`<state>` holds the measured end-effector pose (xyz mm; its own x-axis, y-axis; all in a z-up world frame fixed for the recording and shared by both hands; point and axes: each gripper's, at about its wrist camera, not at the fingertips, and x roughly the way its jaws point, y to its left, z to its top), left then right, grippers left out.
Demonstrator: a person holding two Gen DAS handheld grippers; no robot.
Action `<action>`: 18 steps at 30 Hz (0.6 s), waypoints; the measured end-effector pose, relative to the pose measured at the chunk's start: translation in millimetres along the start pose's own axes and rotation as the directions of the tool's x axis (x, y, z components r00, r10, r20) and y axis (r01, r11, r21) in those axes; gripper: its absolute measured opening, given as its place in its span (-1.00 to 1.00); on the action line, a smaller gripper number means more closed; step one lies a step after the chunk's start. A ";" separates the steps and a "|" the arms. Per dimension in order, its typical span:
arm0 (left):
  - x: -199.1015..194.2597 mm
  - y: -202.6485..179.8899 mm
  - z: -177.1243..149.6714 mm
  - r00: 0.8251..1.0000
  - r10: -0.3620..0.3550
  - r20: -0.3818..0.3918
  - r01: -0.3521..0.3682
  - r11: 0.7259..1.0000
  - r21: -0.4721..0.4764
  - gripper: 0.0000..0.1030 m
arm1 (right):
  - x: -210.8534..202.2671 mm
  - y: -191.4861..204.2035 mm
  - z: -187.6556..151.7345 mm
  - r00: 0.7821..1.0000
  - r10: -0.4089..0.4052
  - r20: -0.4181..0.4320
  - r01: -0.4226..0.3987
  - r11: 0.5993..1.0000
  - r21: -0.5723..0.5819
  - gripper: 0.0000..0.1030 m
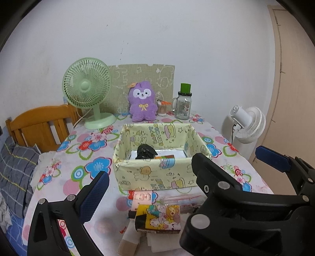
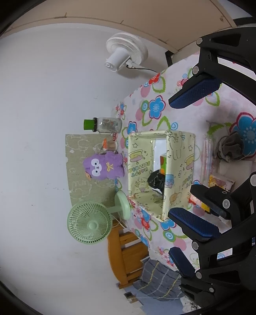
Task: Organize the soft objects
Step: 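Withdraw both grippers from the fabric box back toward the remaining items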
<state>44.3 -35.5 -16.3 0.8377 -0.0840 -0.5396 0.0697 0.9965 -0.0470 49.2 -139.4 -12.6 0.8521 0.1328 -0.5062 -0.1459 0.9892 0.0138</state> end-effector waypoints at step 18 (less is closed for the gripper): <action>21.2 -5.0 -36.7 0.998 0.022 -0.062 -0.022 1.000 -0.004 0.99 | 23.7 -5.7 -37.4 0.999 -0.021 -0.043 0.023 0.999 0.026 0.98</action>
<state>41.9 -42.3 -58.4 0.8037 -0.0624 -0.5918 0.0492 0.9980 -0.0385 51.4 -144.3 -56.9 0.8328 0.1087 -0.5428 -0.1135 0.9932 0.0249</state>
